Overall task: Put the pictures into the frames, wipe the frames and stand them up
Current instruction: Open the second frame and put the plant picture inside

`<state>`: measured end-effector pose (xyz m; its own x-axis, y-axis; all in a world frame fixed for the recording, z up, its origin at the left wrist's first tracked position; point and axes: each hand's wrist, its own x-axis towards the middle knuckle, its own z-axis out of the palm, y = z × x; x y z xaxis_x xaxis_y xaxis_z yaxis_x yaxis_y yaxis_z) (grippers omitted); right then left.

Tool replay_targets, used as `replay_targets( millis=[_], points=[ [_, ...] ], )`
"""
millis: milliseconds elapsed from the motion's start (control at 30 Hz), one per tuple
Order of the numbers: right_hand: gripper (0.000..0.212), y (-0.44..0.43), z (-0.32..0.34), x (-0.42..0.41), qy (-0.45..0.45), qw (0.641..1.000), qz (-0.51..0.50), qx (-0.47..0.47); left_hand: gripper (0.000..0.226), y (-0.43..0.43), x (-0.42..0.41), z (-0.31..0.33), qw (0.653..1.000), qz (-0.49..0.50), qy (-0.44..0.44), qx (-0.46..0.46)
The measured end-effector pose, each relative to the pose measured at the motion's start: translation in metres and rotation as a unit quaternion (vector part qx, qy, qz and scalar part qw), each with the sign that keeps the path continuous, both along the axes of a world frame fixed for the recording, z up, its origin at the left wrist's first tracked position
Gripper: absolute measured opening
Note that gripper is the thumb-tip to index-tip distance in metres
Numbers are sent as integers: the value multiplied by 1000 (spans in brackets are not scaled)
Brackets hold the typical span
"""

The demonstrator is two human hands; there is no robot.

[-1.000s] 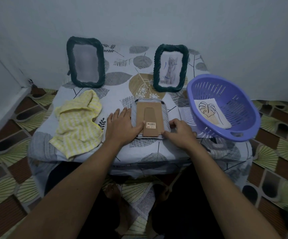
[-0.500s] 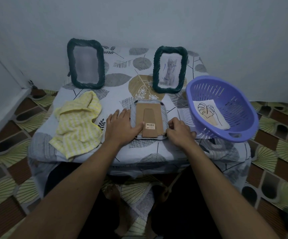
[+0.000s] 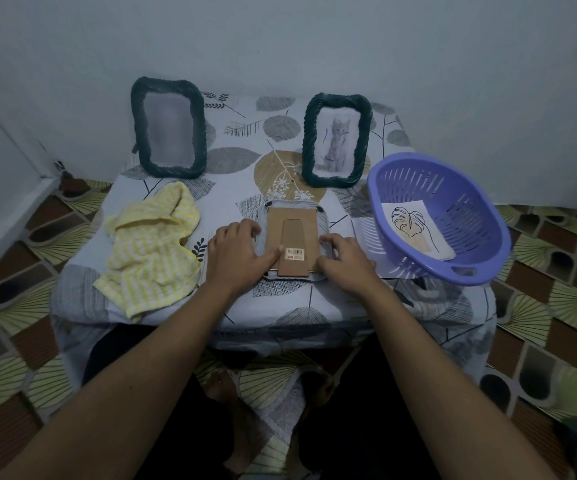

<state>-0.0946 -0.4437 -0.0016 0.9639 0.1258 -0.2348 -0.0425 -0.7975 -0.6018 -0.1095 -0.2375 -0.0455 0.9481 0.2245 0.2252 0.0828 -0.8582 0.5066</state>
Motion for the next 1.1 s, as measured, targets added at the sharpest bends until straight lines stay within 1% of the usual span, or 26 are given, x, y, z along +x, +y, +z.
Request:
replay_targets(
  millis=[133, 300, 467, 567, 667, 767, 867, 1100],
  points=[
    [50, 0, -3, -1, -7, 1000, -4, 11, 44, -9, 0, 6, 999, 30, 34, -18],
    [50, -2, -4, 1, -13, 999, -36, -3, 45, -21, 2, 13, 997, 39, 67, -25],
    [50, -7, -3, 0, -13, 997, -76, 7, 43, -33, 3, 15, 996, 31, 73, -36],
    [52, -10, -3, 0, -5, 997, -79, 16, 43, -34, 3, 15, 996, 33, 77, -42],
    [50, -10, -2, 0, 2, 997, -79, 23, 36, -33, 1, 16, 996, 29, 68, -55],
    [44, -8, -2, 0, 0, 995, -97, 37, 30, -32, -1, 17, 995, 25, 63, -75],
    [34, -6, -3, 0, -8, 991, -116, 62, 30, -32, -2, 18, 994, 24, 66, -83],
    [41, -4, -4, 1, -1, 987, -140, 82, 28, -31, -2, 20, 993, 22, 72, -88]
  ],
)
